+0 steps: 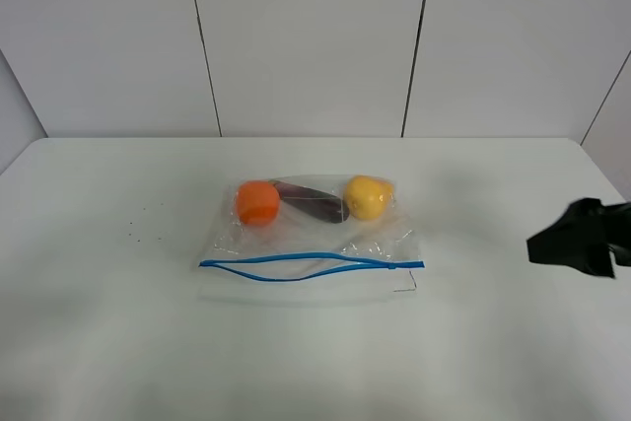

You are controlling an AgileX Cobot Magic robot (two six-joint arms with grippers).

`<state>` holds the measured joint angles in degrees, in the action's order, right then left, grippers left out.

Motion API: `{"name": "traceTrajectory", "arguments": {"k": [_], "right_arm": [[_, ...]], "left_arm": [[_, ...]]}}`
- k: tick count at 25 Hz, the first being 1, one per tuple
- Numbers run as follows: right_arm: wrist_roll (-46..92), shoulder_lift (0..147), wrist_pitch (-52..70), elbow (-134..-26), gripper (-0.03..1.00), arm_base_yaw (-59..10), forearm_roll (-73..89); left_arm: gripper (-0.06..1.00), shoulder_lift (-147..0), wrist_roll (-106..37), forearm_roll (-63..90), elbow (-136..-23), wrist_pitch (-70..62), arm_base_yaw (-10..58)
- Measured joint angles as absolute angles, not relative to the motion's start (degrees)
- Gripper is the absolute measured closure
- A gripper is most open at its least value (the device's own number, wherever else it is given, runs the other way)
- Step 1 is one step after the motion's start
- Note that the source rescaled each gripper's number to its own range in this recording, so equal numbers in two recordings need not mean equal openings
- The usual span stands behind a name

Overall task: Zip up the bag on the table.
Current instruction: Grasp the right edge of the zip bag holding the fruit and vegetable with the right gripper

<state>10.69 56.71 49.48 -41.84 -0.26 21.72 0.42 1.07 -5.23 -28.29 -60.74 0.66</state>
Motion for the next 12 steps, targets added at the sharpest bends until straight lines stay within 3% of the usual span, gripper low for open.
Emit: {"name": "traceTrajectory", "arguments": {"k": [6,12], "right_arm": [[22.14,75.13,47.60,-49.32,-0.03,1.03,32.00],[40.43,95.10,48.63,-56.22,-0.03,9.58,48.96]], "left_arm": [[-0.04,0.42,1.07,-5.23,-28.29,-60.74,0.66],[-0.04,0.42,1.07,-5.23,-28.29,-60.74,0.66]]}}
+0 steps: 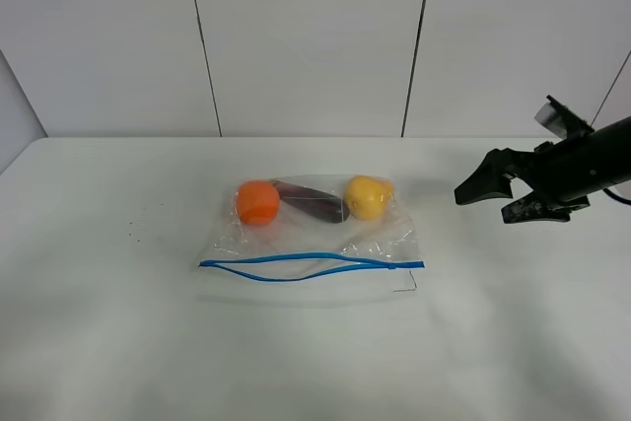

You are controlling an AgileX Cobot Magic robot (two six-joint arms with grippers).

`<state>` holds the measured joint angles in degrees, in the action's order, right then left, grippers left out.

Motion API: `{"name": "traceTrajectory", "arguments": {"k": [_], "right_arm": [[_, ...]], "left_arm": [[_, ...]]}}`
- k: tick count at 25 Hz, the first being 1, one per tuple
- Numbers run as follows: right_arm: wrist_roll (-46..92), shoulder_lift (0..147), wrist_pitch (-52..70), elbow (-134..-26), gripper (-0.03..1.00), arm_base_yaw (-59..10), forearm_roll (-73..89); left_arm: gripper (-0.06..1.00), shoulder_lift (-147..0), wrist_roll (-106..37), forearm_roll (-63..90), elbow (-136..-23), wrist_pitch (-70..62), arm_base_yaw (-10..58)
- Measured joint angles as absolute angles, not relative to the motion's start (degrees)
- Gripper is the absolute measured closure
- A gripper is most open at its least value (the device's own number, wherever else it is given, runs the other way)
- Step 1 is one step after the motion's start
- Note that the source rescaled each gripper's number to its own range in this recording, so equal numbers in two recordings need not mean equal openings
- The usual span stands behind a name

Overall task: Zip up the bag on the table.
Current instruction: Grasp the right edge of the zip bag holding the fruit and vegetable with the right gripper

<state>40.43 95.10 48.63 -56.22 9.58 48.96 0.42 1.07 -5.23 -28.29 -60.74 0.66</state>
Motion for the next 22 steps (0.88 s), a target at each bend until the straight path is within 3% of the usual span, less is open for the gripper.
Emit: {"name": "traceTrajectory", "arguments": {"k": [3,9,22], "right_arm": [[50.06,106.17,52.73,-58.22,-0.03,12.55,59.03],[65.30,121.95,67.72,-62.11,-0.03,12.22,70.84],[67.07,127.13,68.67,-64.79,-0.03,1.92,73.22]], "left_arm": [[-0.04,0.42,1.07,-5.23,-28.29,-60.74,0.66],[-0.04,0.42,1.07,-5.23,-28.29,-60.74,0.66],[-0.04,0.42,1.07,-5.25,-28.29,-60.81,0.66]]}}
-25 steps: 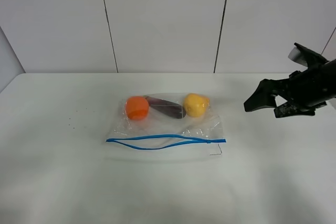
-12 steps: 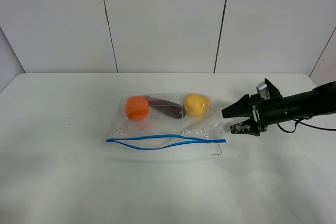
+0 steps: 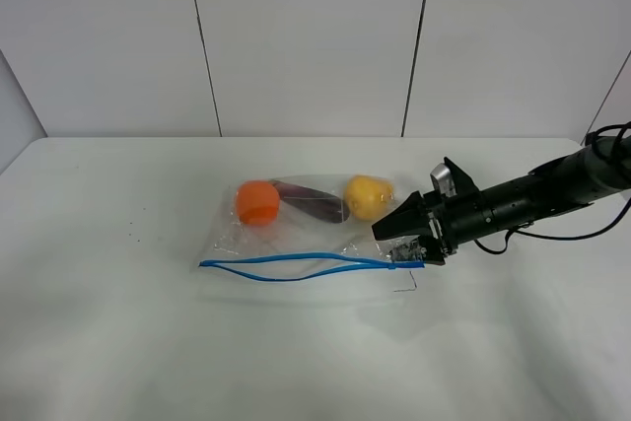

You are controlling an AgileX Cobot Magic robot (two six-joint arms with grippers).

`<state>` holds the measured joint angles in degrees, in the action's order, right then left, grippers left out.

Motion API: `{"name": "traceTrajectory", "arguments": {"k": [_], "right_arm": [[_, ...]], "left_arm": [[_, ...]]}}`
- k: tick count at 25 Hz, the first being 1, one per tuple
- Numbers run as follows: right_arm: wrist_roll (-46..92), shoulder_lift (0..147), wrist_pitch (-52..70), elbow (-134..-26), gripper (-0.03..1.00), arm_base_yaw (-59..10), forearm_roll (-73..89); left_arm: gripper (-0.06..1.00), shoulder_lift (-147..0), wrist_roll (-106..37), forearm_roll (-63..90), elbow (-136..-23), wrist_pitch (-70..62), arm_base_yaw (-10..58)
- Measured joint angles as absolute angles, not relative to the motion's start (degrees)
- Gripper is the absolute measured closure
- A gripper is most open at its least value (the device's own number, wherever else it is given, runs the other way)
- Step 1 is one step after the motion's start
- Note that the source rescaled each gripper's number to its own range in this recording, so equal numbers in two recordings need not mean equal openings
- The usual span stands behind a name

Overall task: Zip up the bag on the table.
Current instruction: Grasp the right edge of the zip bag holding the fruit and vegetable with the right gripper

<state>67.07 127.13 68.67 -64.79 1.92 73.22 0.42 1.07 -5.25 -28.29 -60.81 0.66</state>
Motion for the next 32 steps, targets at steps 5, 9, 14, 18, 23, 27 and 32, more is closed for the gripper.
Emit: {"name": "traceTrajectory", "arguments": {"k": [5,9,14,18,23,27,32], "right_arm": [[66.26,127.13,68.43,-64.97,-0.03,0.11,74.07],[65.21,127.13,68.43,-64.97,-0.03,-0.32,74.07],[64.84,127.13,68.43,-64.97,0.11,-0.38,74.08],[64.79,127.13,68.43,-64.97,0.37,-0.38,74.08],[64.79,127.13,68.43,-64.97,0.58,-0.38,74.08],[64.79,127.13,68.43,-64.97,0.74,-0.38,74.13],[64.79,127.13,68.43,-64.97,0.80,-0.12,74.15]], "left_arm": [[-0.04,0.42,1.07,-5.25,-28.29,-60.81,0.66],[-0.04,0.42,1.07,-5.30,-28.29,-60.81,0.66],[-0.04,0.42,1.07,-5.32,-28.29,-60.81,0.66],[-0.04,0.42,1.07,-5.32,-28.29,-60.81,0.66],[-0.04,0.42,1.07,-5.36,-28.29,-60.81,0.66],[-0.04,0.42,1.07,-5.36,-28.29,-60.81,0.66],[-0.04,0.42,1.07,-5.36,-28.29,-60.81,0.66]]}}
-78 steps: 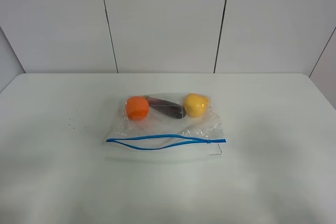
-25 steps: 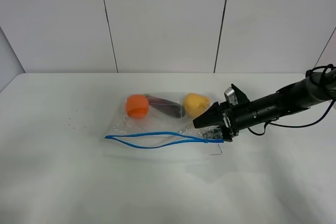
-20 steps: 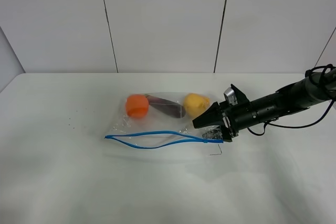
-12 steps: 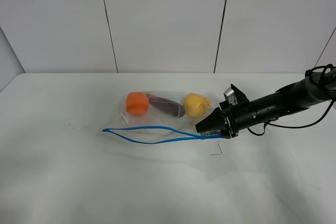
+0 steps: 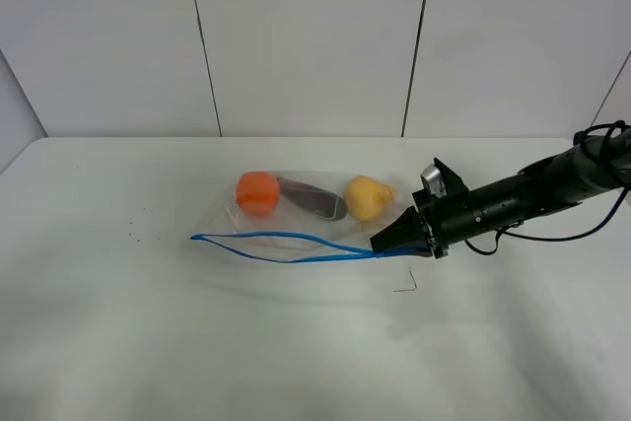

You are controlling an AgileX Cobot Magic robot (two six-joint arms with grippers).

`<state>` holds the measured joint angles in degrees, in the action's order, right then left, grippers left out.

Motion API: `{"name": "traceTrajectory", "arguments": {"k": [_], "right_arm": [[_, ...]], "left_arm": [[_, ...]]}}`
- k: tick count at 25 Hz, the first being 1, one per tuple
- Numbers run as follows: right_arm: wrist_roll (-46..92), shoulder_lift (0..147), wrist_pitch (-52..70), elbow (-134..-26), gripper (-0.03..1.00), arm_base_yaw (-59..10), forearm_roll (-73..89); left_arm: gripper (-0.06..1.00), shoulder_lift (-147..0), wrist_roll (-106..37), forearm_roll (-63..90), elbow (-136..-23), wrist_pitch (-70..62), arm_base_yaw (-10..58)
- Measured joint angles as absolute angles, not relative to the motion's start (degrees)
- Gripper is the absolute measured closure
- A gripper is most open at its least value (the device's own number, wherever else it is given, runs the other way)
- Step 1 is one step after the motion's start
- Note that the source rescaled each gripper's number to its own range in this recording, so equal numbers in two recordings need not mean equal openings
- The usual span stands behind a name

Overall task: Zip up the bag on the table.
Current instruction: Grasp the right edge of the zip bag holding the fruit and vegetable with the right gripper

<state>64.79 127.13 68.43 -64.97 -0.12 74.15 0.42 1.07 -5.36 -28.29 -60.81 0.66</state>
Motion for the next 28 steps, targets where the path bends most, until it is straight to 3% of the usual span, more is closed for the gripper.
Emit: {"name": "traceTrajectory", "arguments": {"k": [7,17,21,24,28], "right_arm": [[64.78,127.13,68.67,-64.97,0.80,4.04,74.15],[64.36,127.13,68.86,-64.97,0.76,4.42,73.54],[63.93,127.13,68.86,-64.97,0.84,4.42,73.54],[63.80,127.13,68.86,-64.97,0.97,4.42,73.54],[63.73,127.13,68.74,-64.97,0.97,4.42,73.54]], "left_arm": [[-0.04,0.42,1.07,-5.36,-28.29,-60.81,0.66],[-0.04,0.42,1.07,-5.36,-28.29,-60.74,0.66],[-0.04,0.42,1.07,-5.36,-28.29,-60.74,0.66],[-0.04,0.42,1.07,-5.36,-28.29,-60.74,0.66],[-0.04,0.42,1.07,-5.36,-28.29,-60.74,0.66]]}}
